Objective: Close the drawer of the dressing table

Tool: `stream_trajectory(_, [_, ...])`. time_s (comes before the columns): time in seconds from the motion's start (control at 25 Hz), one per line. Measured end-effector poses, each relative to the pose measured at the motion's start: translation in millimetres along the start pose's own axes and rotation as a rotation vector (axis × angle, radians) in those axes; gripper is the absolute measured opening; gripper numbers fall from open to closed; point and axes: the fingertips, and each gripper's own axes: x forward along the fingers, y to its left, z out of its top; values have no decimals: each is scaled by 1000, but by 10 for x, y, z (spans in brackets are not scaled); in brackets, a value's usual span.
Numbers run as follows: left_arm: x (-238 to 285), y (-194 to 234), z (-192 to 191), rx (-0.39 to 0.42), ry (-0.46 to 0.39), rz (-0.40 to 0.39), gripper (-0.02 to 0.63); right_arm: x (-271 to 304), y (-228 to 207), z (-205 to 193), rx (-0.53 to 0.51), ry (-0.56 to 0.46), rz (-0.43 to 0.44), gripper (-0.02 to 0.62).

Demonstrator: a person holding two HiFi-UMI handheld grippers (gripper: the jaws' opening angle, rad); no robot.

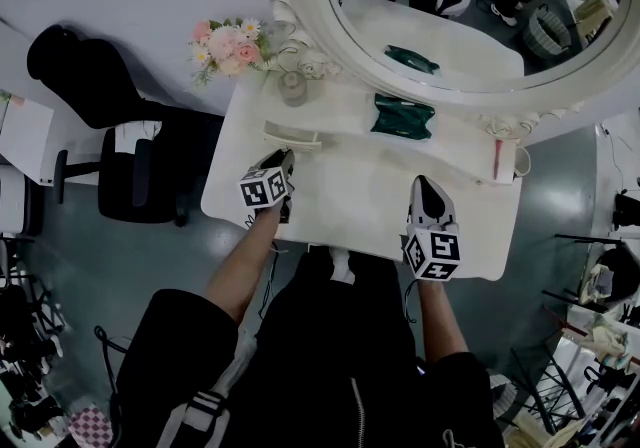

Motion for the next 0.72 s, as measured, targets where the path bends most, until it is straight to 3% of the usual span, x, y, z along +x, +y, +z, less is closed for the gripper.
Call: stream_trajectory(0.72, [264,56,115,0,14,12,101,104,-157,19,7,7,-12,-2])
